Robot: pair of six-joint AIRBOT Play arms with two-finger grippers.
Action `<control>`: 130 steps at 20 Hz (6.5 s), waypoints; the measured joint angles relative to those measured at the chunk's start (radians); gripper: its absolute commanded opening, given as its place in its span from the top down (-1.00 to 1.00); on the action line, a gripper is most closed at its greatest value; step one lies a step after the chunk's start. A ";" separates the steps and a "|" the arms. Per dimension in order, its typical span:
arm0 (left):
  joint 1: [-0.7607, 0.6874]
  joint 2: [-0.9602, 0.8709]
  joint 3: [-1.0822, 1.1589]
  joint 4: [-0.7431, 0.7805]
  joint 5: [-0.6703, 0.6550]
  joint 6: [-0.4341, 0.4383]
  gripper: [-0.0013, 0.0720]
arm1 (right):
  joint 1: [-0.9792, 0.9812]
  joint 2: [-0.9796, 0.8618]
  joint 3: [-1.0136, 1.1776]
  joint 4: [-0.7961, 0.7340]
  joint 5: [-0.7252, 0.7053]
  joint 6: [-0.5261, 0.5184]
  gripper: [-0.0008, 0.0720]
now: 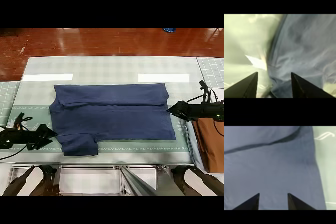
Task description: Fold the shirts.
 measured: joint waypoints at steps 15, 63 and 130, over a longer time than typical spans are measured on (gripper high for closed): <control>-0.312 -0.193 -0.003 -0.152 0.079 0.073 0.93 | -0.086 0.008 -0.041 -0.188 0.042 0.119 -0.14; -0.262 -0.801 1.148 -0.124 -0.129 -0.036 -0.41 | -0.067 -0.665 0.774 0.037 0.137 -0.041 -0.14; -0.834 -0.195 1.139 0.187 -0.138 -0.133 0.93 | 0.698 -0.230 0.484 0.203 -0.216 0.095 0.93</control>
